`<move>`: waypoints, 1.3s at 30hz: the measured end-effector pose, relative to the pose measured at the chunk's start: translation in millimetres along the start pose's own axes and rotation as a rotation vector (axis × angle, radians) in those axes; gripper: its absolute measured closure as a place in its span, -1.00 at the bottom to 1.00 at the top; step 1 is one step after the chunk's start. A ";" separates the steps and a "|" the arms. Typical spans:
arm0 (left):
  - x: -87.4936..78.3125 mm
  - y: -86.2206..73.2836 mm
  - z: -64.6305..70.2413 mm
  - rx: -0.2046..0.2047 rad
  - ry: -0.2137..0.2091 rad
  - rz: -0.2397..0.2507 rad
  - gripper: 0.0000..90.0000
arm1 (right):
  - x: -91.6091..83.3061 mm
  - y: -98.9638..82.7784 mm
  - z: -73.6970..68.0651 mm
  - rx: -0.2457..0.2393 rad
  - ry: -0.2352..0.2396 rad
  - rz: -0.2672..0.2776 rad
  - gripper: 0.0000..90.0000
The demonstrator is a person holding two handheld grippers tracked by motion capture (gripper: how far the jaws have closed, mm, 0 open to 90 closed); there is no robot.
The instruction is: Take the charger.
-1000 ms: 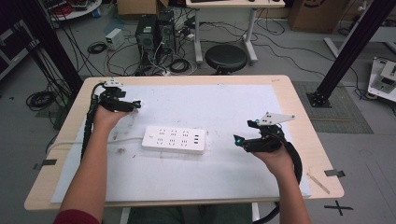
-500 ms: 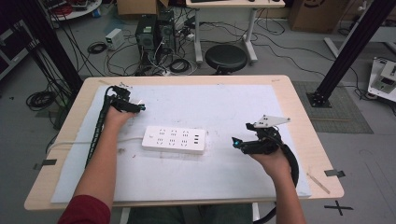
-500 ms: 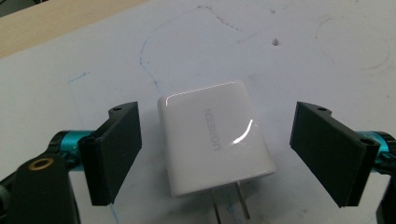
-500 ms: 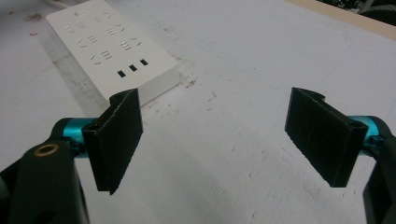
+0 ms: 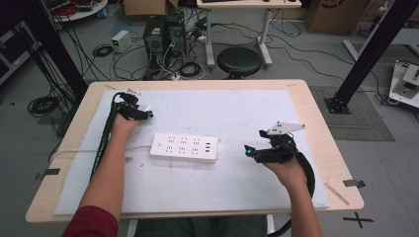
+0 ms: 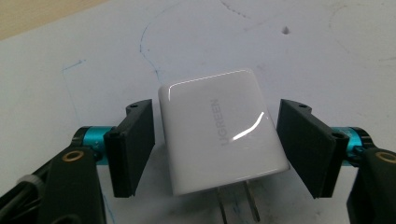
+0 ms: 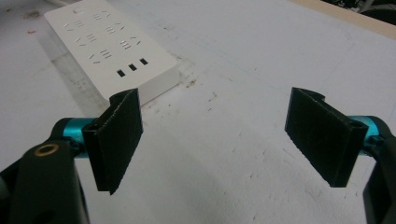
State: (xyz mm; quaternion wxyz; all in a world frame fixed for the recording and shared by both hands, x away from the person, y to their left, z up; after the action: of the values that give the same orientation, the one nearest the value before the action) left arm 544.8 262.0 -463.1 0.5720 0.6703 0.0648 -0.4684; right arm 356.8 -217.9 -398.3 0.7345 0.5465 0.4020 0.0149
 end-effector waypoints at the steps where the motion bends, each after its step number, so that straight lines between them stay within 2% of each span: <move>1: 0.0 0.0 0.3 0.002 0.005 -0.004 -0.24 | -0.3 -0.4 0.1 0.002 -0.001 0.000 -0.57; 4: 0.6 -0.1 1.1 0.007 0.002 -0.008 -0.20 | -0.4 -0.8 0.4 0.001 -0.003 0.000 -0.57; 5: 0.2 0.3 1.7 0.009 0.001 -0.004 -0.06 | -0.7 -1.1 0.1 0.001 -0.003 0.000 -0.57; 6: 0.1 1.2 2.6 0.026 0.012 -0.006 -0.06 | -0.6 -1.4 -0.2 0.001 -0.001 0.000 -0.57; 10: -0.8 1.5 3.2 0.029 0.015 -0.008 -0.06 | -0.3 -2.2 -0.3 -0.004 0.000 -0.003 -0.57; 12: -2.8 2.1 5.1 0.028 0.002 -0.007 -0.06 | -0.7 -2.3 -0.5 0.003 0.001 -0.004 -0.57; 14: -12.8 5.9 10.8 0.055 -0.017 -0.005 -0.06 | -1.5 -1.5 0.6 0.001 0.000 0.000 -0.57; 15: -12.8 5.9 10.8 0.055 -0.017 -0.005 -0.06 | -1.7 -0.9 0.9 -0.004 0.003 0.004 -0.57; 18: -29.5 10.0 18.2 0.068 -0.045 0.025 -0.06 | -3.0 1.4 1.1 -0.007 0.005 0.004 -0.57; 19: -38.8 11.5 22.4 0.082 -0.061 0.041 -0.06 | -3.0 1.4 1.1 -0.007 0.005 0.004 -0.57; 20: -55.1 12.7 29.5 0.110 -0.071 0.059 -0.06 | -4.7 3.5 0.7 -0.016 0.016 0.010 -0.57; 21: -55.1 12.7 29.5 0.110 -0.071 0.059 -0.06 | -5.7 4.2 0.2 -0.017 0.018 0.005 -0.57; 24: -87.7 12.5 46.8 0.148 -0.106 0.105 -0.05 | -8.1 6.6 -0.2 -0.029 0.032 0.013 -0.57; 25: -87.7 12.5 46.8 0.148 -0.106 0.105 -0.06 | -8.9 7.2 0.0 -0.033 0.036 0.015 -0.57; 26: -95.6 11.8 51.6 0.163 -0.117 0.109 -0.06 | -8.9 7.2 0.0 -0.033 0.036 0.015 -0.57; 29: -118.2 7.4 68.6 0.188 -0.137 0.143 -0.06 | -11.8 8.6 -1.0 -0.040 0.048 0.022 -0.57; 30: -118.2 7.4 68.6 0.188 -0.137 0.143 -0.06 | -11.8 8.6 -1.0 -0.040 0.048 0.022 -0.57; 31: -138.5 1.2 83.8 0.229 -0.142 0.148 -0.06 | -14.2 9.7 -2.6 -0.042 0.066 0.030 -0.57; 32: -144.8 -1.3 88.4 0.240 -0.145 0.153 -0.06 | -14.8 10.3 -3.3 -0.042 0.071 0.033 -0.57; 35: -161.2 -8.7 99.9 0.266 -0.165 0.165 -0.06 | -15.1 11.4 -4.4 -0.054 0.081 0.035 -0.57; 36: -161.2 -8.7 99.9 0.266 -0.165 0.165 -0.06 | -14.7 11.6 -4.9 -0.053 0.086 0.037 -0.57; 37: -170.0 -14.0 105.9 0.279 -0.186 0.178 -0.06 | -14.3 11.6 -5.5 -0.052 0.089 0.034 -0.57; 39: -176.4 -19.1 110.8 0.293 -0.189 0.185 -0.06 | -12.6 11.6 -6.5 -0.050 0.095 0.035 -0.57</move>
State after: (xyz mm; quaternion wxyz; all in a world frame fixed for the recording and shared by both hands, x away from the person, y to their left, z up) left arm 374.0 255.9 -342.5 0.5123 0.7026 -0.1197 -0.4791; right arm 349.2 -213.9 -382.2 0.7278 0.5336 0.4262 0.0635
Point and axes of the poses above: each handheld gripper's, and its own axes: x roughly forward along the jaws, y roughly out of its top, z roughly to its right, the point moved 3 cm from there along x, roughly forward along the jaws, and after that the axes turned 9 degrees about -y, right-handed, at the moved point
